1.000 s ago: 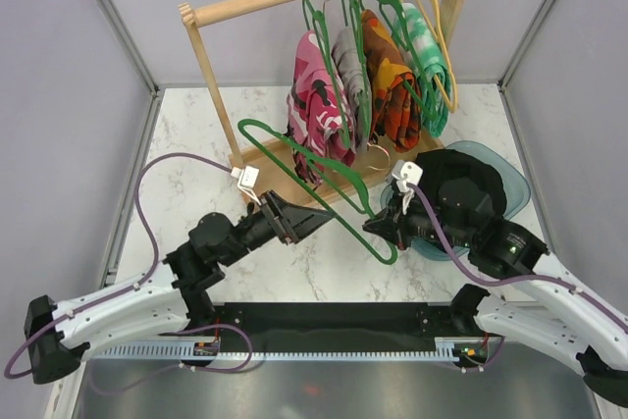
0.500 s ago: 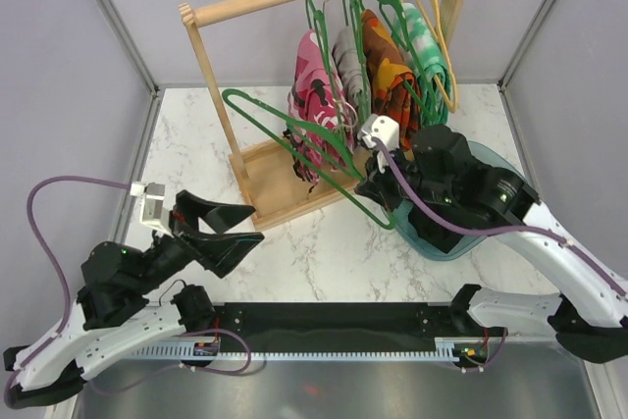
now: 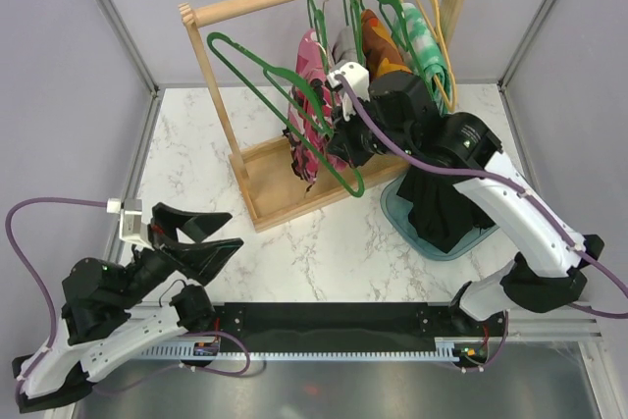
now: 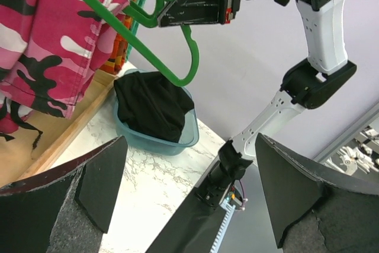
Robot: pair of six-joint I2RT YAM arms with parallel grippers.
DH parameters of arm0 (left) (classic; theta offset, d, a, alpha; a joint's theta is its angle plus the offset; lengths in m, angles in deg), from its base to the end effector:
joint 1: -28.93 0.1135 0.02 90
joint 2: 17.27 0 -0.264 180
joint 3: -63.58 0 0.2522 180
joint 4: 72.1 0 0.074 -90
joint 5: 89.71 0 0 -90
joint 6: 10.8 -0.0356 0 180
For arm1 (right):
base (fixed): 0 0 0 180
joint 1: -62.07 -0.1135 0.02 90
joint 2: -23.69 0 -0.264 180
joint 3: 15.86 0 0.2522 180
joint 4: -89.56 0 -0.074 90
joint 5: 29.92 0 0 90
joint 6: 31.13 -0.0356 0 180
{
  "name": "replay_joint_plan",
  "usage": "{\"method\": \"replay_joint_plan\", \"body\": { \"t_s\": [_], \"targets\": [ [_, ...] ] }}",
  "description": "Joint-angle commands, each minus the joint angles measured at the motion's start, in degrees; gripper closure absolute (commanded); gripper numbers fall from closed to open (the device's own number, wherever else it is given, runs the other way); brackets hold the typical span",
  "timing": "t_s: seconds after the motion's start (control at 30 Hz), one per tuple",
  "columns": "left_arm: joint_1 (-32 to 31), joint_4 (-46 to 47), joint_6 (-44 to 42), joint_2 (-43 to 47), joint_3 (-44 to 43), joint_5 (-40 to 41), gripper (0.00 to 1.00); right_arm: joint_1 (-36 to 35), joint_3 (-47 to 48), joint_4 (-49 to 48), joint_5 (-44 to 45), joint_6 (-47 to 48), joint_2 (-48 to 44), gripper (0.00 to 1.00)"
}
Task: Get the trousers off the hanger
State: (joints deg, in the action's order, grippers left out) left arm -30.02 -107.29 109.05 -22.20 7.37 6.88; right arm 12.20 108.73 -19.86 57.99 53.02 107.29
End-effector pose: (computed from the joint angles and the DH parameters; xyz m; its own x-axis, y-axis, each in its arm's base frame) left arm 0.0137 -0.0149 0.3633 -0.2713 -0.5080 -0.8175 0.7600 0.4082 -0.5058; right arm 0.1770 0.2120 0.4872 -0.3966 -0.3124 -0.8632 -0.7480 0.6551 0.1065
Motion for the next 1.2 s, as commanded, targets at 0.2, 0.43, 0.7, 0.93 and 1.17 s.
{"method": "replay_joint_plan", "body": {
  "t_s": [0.2, 0.43, 0.7, 0.93, 1.17],
  "targets": [
    [-0.1, -1.9, -2.2, 3.3, -0.3, 3.0, 0.04, -1.4, 16.5, -0.9, -0.7, -7.2, 9.5, 1.0],
    [-0.1, -1.8, -1.9, 3.7, -0.1, 3.5, 0.04, -1.3, 27.1, -1.2, -1.7, -7.8, 19.3, 1.0],
    [-0.1, -1.9, -1.6, 4.2, 0.3, 3.5, 0.04, -0.9, 34.8, -5.3, 1.7, -3.4, 26.1, 1.0],
    [-0.1, -2.0, -1.6, 4.5, 0.9, 3.8, 0.02, 0.5, 36.6, -8.8, 3.8, -1.3, 30.2, 1.0],
    [-0.1, -2.1, -0.2, 6.9, 1.9, 3.7, 0.02, 1.7, 36.6, -12.0, 3.1, -1.0, 32.2, 1.0]
  ]
}}
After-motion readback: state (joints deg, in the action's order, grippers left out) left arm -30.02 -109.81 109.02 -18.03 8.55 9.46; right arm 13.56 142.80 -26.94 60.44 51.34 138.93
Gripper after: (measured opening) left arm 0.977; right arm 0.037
